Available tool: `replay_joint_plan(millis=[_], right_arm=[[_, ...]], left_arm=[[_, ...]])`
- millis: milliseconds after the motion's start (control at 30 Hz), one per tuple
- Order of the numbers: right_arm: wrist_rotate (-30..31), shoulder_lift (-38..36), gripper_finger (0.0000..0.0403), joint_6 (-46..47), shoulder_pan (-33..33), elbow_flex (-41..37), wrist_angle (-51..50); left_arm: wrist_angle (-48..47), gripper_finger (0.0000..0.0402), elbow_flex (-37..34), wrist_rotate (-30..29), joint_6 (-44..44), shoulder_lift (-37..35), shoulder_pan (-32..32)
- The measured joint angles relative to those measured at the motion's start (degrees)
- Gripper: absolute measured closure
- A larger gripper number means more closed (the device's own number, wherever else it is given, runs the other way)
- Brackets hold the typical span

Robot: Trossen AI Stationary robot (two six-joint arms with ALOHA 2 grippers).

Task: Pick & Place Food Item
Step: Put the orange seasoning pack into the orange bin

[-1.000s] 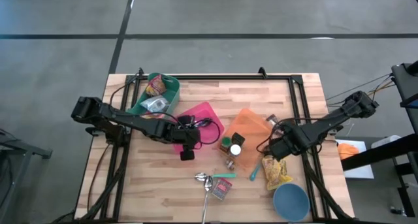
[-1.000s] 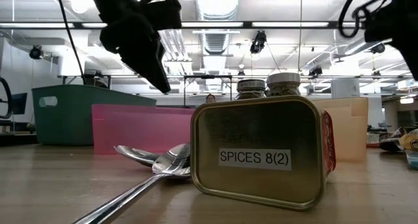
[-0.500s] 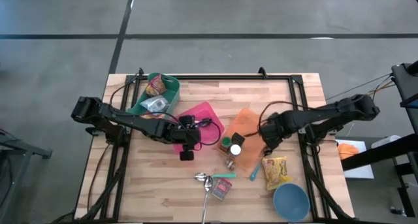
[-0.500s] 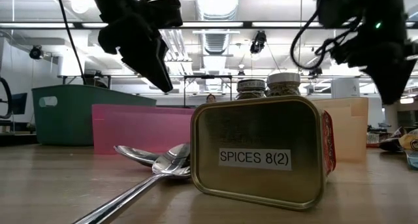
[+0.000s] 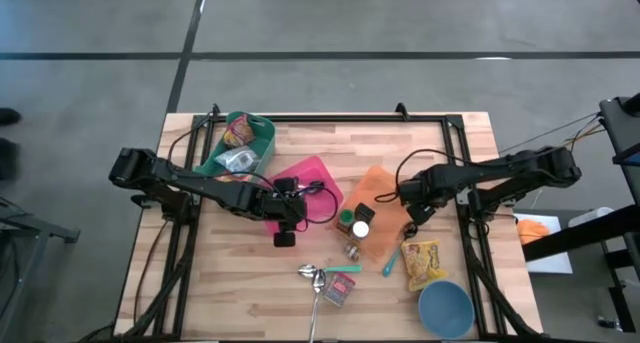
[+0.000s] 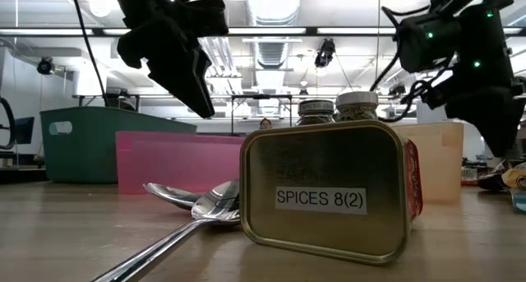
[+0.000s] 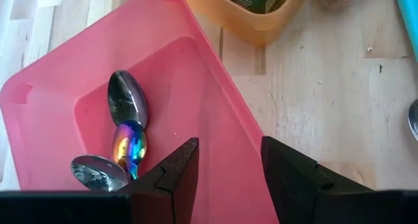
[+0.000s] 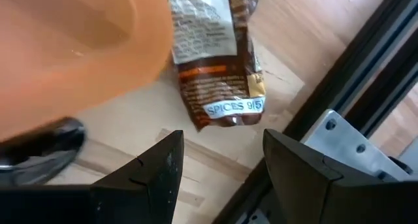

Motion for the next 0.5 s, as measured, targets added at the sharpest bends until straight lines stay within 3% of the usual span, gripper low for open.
replay_joint_plan(millis=[500], right_arm=[[0.13, 0.15, 0.0195, -0.67, -1.32, -5.49, 6.65]], left_arm=[[0.02, 0.0236, 0.0, 0.17, -0.01, 0.0, 0.0]])
